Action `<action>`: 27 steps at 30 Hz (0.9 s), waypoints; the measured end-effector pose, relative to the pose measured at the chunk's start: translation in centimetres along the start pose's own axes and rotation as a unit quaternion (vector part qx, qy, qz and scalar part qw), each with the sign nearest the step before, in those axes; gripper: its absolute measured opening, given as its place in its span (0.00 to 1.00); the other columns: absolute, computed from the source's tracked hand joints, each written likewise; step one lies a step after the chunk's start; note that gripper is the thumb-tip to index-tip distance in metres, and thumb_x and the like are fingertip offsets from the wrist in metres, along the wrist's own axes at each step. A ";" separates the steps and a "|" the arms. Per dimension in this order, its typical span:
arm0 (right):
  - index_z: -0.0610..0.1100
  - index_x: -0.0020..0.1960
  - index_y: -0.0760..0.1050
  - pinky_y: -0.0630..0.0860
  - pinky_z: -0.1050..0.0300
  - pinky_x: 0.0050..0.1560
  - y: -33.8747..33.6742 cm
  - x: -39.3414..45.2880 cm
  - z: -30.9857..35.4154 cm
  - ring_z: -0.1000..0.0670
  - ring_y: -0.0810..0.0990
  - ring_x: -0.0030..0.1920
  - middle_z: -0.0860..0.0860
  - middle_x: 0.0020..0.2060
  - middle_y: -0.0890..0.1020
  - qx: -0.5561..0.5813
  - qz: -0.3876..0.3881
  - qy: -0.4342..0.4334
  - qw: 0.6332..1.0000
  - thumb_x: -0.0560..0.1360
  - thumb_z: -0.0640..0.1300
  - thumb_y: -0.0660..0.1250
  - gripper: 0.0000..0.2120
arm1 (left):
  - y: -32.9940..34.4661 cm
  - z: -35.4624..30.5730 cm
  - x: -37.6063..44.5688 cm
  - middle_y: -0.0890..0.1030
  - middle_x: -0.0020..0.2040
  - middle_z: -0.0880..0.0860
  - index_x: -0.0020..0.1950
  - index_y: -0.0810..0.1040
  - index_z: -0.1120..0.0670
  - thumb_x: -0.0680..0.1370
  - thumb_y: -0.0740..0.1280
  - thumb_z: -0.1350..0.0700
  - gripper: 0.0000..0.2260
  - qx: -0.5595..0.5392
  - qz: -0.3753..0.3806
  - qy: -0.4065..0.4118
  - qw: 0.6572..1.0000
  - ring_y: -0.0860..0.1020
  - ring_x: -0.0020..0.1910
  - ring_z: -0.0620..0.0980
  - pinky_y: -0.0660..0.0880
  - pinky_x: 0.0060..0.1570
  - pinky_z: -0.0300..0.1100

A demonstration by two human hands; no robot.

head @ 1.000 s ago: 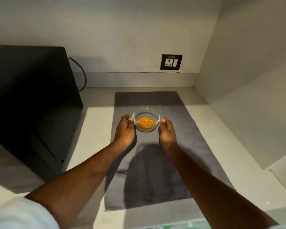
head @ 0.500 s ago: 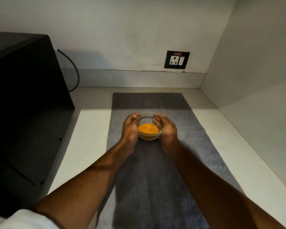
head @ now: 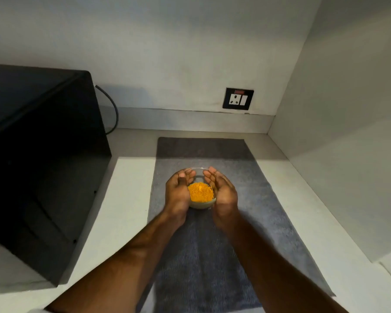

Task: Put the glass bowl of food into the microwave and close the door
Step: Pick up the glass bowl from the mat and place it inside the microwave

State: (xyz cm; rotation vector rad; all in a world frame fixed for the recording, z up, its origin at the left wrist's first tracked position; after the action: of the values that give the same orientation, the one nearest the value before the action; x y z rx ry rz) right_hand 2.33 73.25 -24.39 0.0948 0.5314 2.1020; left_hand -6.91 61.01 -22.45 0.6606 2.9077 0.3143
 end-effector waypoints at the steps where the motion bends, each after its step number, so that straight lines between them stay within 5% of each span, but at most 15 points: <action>1: 0.33 0.68 0.75 0.73 0.44 0.73 -0.2 -0.9 0.0 0.39 0.81 0.66 0.36 0.63 0.82 0.003 -0.003 0.006 1.000 0.83 0.37 0.59 0.16 | -0.2 -0.4 -1.1 0.83 0.58 0.55 0.60 0.79 0.58 0.84 0.56 0.55 0.15 -0.001 0.000 0.002 1.000 0.82 0.57 0.50 0.77 0.56 0.41; 7: 0.39 0.63 0.81 0.76 0.42 0.69 -0.6 -10.7 4.5 0.42 0.84 0.62 0.41 0.59 0.86 -0.028 0.002 0.004 1.000 0.81 0.41 0.65 0.13 | -1.7 -6.2 -11.1 0.84 0.54 0.57 0.59 0.80 0.61 0.83 0.57 0.57 0.14 -0.007 -0.017 -0.013 1.000 0.82 0.47 0.47 0.78 0.38 0.31; 12: 0.52 0.57 0.85 0.84 0.54 0.42 -1.4 -17.4 6.0 0.48 0.87 0.54 0.49 0.56 0.88 -0.056 0.010 0.014 0.998 0.74 0.55 0.71 0.15 | -2.8 -8.0 -17.6 0.85 0.49 0.55 0.55 0.82 0.55 0.81 0.63 0.55 0.09 0.002 -0.018 -0.035 0.999 0.84 0.43 0.48 0.81 0.38 0.39; 15: 0.50 0.56 0.86 0.82 0.49 0.55 -1.3 -21.1 7.1 0.47 0.87 0.56 0.48 0.54 0.88 -0.052 0.009 0.012 0.999 0.74 0.53 0.71 0.13 | -4.1 -9.7 -21.4 0.85 0.51 0.54 0.53 0.83 0.52 0.80 0.65 0.54 0.08 0.015 -0.019 -0.030 0.999 0.84 0.50 0.54 0.82 0.50 0.49; 20: 0.46 0.57 0.84 0.78 0.49 0.64 1.3 -28.7 9.0 0.46 0.86 0.59 0.48 0.51 0.89 -0.061 0.049 0.031 0.996 0.81 0.45 0.65 0.11 | -8.1 -14.0 -28.1 0.84 0.55 0.52 0.53 0.81 0.51 0.84 0.57 0.55 0.12 0.029 -0.044 -0.010 0.999 0.81 0.56 0.50 0.77 0.61 0.52; 24: 0.50 0.60 0.83 0.82 0.57 0.49 3.6 -33.1 9.2 0.46 0.86 0.56 0.49 0.52 0.88 -0.080 0.071 0.054 0.993 0.80 0.51 0.66 0.12 | -11.4 -16.1 -31.2 0.83 0.55 0.53 0.57 0.81 0.53 0.83 0.58 0.53 0.13 0.034 -0.064 -0.003 0.997 0.81 0.56 0.53 0.77 0.60 0.54; 27: 0.50 0.61 0.82 0.83 0.55 0.48 5.6 -35.6 8.9 0.45 0.86 0.55 0.48 0.54 0.87 -0.074 0.083 0.069 0.991 0.79 0.52 0.67 0.13 | -13.9 -17.1 -32.5 0.84 0.55 0.54 0.58 0.81 0.52 0.83 0.60 0.53 0.12 0.030 -0.067 -0.006 0.997 0.82 0.55 0.55 0.79 0.58 0.56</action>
State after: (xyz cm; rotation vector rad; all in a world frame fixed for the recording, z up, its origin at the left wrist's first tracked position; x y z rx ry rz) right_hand 20.33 44.49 -9.20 -0.0959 0.4607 2.3149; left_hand 13.30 31.56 -6.12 0.4697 2.9421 0.2082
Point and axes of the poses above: each hand's wrist, its own x-axis towards the middle knuckle, its own y-axis out of the palm, z = x × y, the point moved 10 cm from there along x, towards the middle knuckle
